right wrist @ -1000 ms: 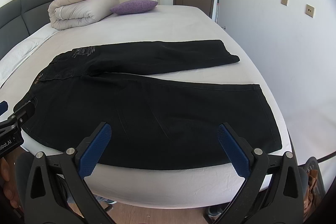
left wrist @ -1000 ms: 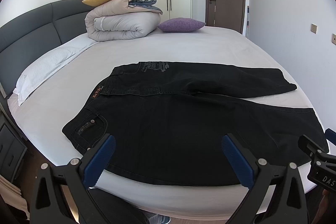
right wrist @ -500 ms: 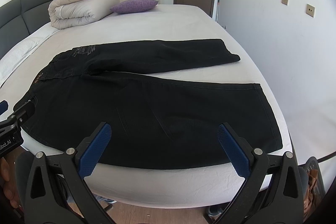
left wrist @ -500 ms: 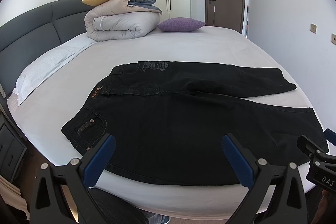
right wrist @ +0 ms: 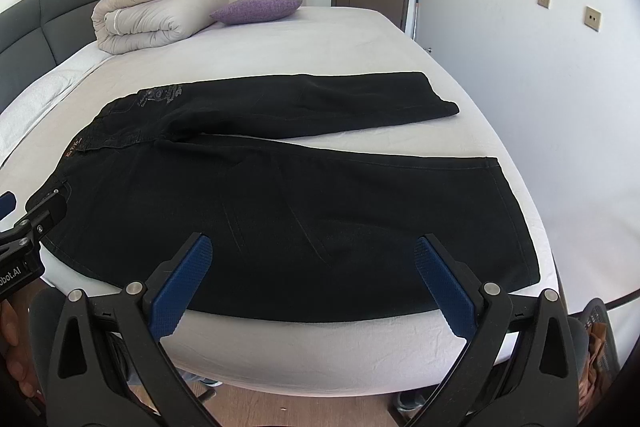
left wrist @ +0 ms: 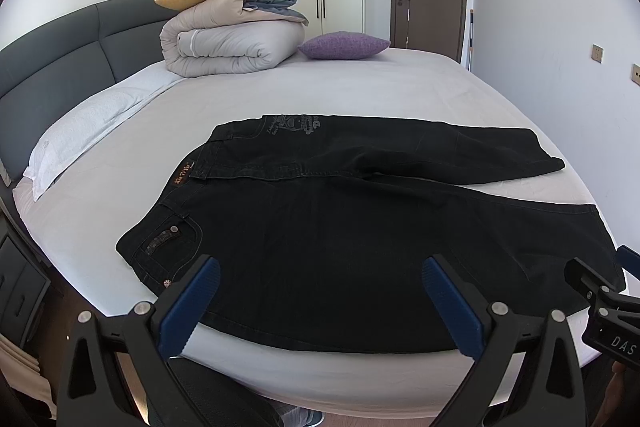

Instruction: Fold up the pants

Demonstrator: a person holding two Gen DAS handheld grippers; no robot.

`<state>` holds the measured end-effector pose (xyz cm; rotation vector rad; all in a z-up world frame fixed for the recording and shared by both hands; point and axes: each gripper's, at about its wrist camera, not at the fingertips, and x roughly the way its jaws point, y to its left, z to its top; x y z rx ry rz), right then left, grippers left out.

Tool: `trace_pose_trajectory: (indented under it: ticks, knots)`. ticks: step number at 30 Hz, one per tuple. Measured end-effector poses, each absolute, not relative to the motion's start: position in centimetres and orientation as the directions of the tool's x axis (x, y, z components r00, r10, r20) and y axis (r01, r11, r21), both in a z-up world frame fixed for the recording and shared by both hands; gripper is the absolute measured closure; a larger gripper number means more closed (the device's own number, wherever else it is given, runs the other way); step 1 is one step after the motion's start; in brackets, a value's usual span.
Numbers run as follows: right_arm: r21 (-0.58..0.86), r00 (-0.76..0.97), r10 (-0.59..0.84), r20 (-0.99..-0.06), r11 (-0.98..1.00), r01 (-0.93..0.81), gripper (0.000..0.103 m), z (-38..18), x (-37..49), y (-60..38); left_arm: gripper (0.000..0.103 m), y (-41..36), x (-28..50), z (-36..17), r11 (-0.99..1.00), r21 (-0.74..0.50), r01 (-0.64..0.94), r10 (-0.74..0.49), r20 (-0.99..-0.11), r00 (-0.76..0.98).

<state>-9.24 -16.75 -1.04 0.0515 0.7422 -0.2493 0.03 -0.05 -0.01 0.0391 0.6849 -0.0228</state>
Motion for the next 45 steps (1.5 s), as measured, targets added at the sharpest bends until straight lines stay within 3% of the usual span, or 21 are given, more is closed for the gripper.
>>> trace_pose_trajectory:
  ticks: [38, 45]
  knots:
    - [-0.033, 0.702, -0.198, -0.684, 0.97, 0.242, 0.0, -2.0, -9.0, -16.0, 0.0, -0.1, 0.9, -1.7, 0.999, 0.045, 0.027, 0.008, -0.643, 0.766]
    - [0.006, 0.689, -0.15, -0.709, 0.976, 0.219, 0.0, -3.1, -7.7, -16.4, 0.0, 1.5, 2.6, -3.5, 0.997, -0.047, 0.057, -0.074, -0.698, 0.713]
